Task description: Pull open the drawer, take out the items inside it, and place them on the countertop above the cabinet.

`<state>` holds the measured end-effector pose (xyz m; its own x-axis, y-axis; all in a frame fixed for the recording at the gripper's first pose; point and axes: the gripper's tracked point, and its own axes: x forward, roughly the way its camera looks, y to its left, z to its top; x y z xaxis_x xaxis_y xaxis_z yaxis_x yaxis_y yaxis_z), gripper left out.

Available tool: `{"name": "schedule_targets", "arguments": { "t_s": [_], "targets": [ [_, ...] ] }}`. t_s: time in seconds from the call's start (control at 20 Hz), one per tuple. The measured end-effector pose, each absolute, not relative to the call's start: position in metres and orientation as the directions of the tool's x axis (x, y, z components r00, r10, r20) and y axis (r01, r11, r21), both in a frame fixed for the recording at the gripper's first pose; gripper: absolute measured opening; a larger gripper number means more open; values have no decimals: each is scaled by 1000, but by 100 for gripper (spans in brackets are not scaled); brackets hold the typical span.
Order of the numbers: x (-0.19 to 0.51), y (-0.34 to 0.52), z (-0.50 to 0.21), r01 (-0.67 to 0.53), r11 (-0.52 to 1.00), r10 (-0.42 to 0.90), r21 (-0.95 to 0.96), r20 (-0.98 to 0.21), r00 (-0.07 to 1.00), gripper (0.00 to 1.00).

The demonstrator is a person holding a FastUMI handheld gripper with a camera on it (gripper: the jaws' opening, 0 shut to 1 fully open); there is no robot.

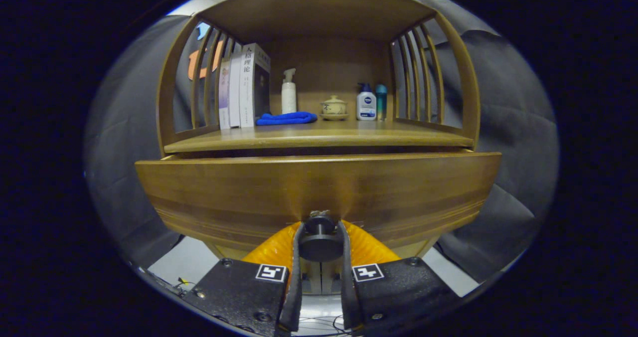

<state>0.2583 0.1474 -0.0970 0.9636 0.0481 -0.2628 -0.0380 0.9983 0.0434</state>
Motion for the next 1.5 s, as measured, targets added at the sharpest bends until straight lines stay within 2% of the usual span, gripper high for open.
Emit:
{"name": "schedule_targets", "arguments": {
  "t_s": [0.8, 1.5],
  "targets": [
    [158, 141, -117, -65, 997, 74, 42, -271, 960, 35],
    [117, 138, -128, -85, 994, 103, 74, -295, 950, 35]
  ]
}}
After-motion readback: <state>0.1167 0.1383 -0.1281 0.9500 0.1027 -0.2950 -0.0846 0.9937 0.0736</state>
